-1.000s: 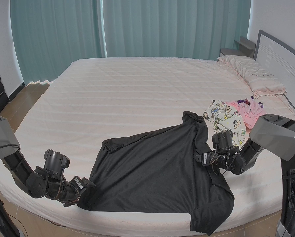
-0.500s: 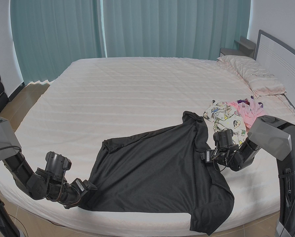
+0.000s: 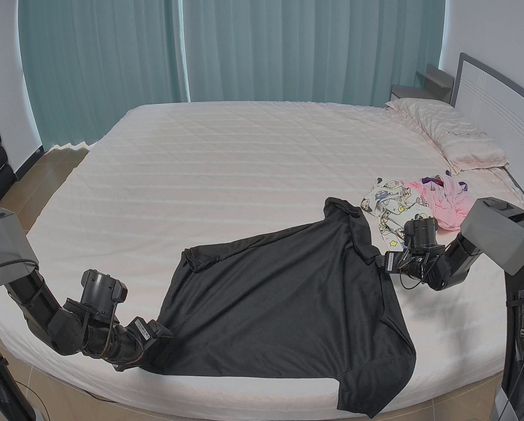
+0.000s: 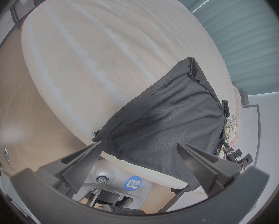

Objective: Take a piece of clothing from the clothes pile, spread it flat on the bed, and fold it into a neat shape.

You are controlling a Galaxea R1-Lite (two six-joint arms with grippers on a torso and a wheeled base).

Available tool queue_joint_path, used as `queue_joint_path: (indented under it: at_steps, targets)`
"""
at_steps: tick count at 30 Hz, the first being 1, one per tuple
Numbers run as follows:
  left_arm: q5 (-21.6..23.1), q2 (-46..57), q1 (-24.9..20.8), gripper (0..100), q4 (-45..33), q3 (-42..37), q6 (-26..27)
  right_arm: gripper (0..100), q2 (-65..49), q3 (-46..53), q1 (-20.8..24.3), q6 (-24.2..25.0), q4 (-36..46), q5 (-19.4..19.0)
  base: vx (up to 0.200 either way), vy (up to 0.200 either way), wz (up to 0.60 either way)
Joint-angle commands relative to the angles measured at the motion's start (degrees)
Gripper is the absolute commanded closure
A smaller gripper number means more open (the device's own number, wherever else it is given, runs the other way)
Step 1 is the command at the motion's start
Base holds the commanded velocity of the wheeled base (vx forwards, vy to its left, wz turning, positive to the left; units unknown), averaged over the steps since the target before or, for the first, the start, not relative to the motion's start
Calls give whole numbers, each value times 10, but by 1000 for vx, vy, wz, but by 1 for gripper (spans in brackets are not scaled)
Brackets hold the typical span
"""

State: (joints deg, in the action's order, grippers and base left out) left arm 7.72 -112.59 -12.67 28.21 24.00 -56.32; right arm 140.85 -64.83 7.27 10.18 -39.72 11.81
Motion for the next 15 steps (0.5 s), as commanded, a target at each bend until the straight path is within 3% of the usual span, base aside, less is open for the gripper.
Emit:
queue_joint_path:
  at_steps: [1,7,15]
  targets:
    - [0,-2,0,0,0,0,0,0,-8,2,-27,2,1,-4,0,0,0]
    - [0,-2,0,0,0,-1,0,0,11,-6,-63,2,0,-6,0,0,0]
    - [0,-2,0,0,0,-1,0,0,8,-7,-92,31,-7,-48,0,0,0]
